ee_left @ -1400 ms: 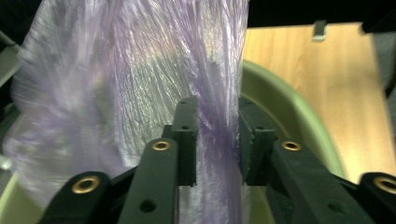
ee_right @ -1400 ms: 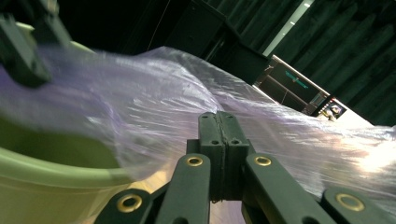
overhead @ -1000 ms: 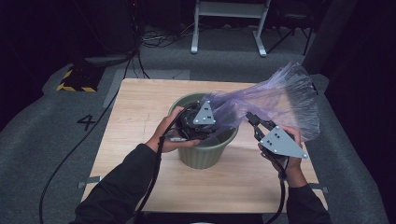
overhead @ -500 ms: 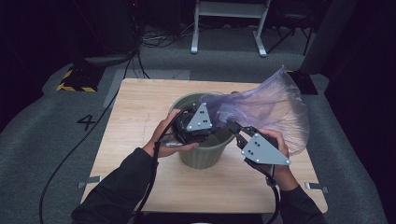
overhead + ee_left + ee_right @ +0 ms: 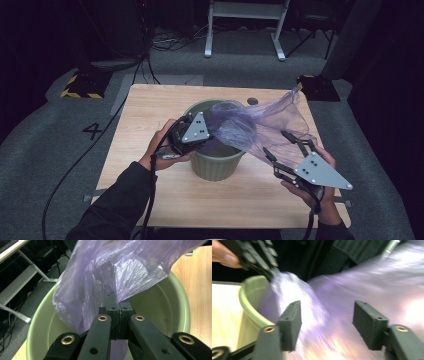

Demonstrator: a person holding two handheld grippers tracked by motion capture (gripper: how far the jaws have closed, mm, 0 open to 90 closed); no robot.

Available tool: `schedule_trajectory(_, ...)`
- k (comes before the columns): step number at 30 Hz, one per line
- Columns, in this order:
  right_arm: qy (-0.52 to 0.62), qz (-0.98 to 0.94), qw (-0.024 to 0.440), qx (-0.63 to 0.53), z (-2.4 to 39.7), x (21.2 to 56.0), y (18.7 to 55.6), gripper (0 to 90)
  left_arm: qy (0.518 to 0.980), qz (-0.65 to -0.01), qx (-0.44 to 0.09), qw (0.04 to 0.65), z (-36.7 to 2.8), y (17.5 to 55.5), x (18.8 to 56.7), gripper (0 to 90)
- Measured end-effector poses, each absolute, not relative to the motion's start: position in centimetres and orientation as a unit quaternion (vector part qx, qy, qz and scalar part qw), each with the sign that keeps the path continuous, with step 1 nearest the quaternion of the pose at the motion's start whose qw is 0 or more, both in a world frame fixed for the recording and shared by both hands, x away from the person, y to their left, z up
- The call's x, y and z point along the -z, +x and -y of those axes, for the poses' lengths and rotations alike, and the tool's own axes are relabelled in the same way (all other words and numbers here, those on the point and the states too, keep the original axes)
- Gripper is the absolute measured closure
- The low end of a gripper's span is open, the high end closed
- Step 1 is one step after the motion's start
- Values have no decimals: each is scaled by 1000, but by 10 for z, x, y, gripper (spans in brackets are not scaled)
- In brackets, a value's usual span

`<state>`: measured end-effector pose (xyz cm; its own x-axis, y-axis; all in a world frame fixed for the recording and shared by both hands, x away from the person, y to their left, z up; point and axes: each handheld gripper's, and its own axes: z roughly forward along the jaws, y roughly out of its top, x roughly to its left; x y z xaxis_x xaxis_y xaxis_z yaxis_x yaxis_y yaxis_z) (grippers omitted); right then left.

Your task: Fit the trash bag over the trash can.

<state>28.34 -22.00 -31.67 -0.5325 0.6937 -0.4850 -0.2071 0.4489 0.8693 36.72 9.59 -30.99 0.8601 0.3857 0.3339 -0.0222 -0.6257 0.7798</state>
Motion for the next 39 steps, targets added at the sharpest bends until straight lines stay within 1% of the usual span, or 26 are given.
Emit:
schedule_trajectory(4,194,-715,452,-496,236,317,275,327,867,-113,-244,420,-106,369,312,895)
schedule_trajectory(5,217,-713,442,-499,245,317,273,311,866,-118,-245,420,-109,370,313,894)
schedule_trajectory(8,242,-708,426,-509,254,319,274,286,865,-120,-244,423,-111,370,314,894)
schedule_trajectory(13,295,-708,357,-533,275,328,286,235,865,-125,-244,421,-114,372,319,893)
schedule_trajectory(14,301,-714,331,-539,278,331,290,228,865,-126,-244,420,-115,372,320,892)
schedule_trajectory(15,298,-721,298,-549,280,335,294,243,863,-130,-243,423,-116,372,320,887)
schedule_trajectory(16,298,-721,298,-549,280,335,294,243,863,-130,-243,424,-117,372,321,887)
schedule_trajectory(17,294,-726,280,-555,280,337,296,297,862,-133,-242,425,-118,373,321,872)
schedule_trajectory(18,272,-737,249,-567,279,340,300,428,862,-136,-238,427,-120,374,322,836)
schedule_trajectory(19,266,-738,255,-566,278,341,300,509,862,-136,-238,427,-120,374,322,824)
schedule_trajectory(20,266,-738,255,-566,278,341,300,509,862,-137,-237,426,-121,374,322,824)
schedule_trajectory(21,250,-740,271,-562,274,342,299,619,862,-140,-236,426,-121,374,323,787)
schedule_trajectory(22,244,-740,270,-566,273,341,299,697,862,-138,-233,429,-122,374,323,784)
schedule_trajectory(23,244,-740,270,-566,273,341,299,697,862,-133,-229,432,-123,374,324,784)
schedule_trajectory(24,239,-738,276,-567,272,341,299,740,861,-134,-230,433,-123,373,325,765)
schedule_trajectory(25,234,-738,283,-566,271,340,298,791,860,-139,-232,433,-124,373,325,727)
schedule_trajectory(26,230,-738,285,-567,269,339,298,823,859,-141,-233,434,-124,374,325,662)
schedule_trajectory(27,223,-736,292,-568,267,338,297,879,856,-147,-228,440,-125,374,325,567)
schedule_trajectory(28,220,-736,293,-569,267,337,297,894,853,-155,-220,448,-126,373,325,498)
schedule_trajectory(29,220,-736,293,-569,267,337,297,894,853,-155,-220,448,-126,373,325,397)
schedule_trajectory(30,216,-736,296,-570,266,336,296,900,850,-157,-219,453,-127,372,325,397)
schedule_trajectory(31,214,-735,298,-570,265,334,296,900,849,-157,-215,456,-127,372,324,299)
schedule_trajectory(32,210,-736,303,-568,264,332,296,900,840,-155,-213,474,-128,369,322,221)
schedule_trajectory(36,209,-738,301,-567,262,331,298,900,838,-133,-211,485,-126,364,314,169)
schedule_trajectory(38,210,-738,302,-566,262,331,298,900,838,-130,-213,486,-124,363,312,169)
schedule_trajectory(39,208,-740,300,-565,261,332,300,900,838,-126,-211,487,-122,362,310,274)
